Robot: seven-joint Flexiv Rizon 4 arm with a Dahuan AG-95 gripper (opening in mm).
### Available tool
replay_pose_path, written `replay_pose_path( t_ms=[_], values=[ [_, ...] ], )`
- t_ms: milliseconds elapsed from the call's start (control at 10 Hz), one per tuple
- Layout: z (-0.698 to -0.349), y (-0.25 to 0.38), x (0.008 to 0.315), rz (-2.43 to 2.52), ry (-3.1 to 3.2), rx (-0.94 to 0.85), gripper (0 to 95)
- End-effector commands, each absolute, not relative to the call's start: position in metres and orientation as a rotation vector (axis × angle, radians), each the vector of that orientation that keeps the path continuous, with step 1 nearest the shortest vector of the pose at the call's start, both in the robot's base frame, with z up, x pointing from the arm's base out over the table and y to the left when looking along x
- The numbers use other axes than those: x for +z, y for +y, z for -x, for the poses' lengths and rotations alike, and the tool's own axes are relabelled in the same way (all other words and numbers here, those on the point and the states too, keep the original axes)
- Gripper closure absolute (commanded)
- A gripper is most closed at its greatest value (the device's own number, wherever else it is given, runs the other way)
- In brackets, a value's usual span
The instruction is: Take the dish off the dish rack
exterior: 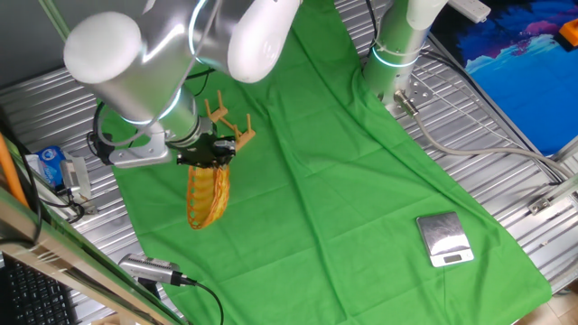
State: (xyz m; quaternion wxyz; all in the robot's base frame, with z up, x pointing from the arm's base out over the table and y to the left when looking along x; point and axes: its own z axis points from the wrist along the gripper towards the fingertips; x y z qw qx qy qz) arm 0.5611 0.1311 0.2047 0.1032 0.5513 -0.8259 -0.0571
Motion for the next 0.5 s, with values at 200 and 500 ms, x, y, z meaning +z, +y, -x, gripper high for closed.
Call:
replay_pose_path(
  t_ms=[200, 500],
  values=[
    [-0.559, 0.135, 0.205, -1.599, -2.464, -0.164, 95.0],
    [-0.531, 0.164, 0.198, -1.561, -2.526, -0.127, 95.0]
  ],
)
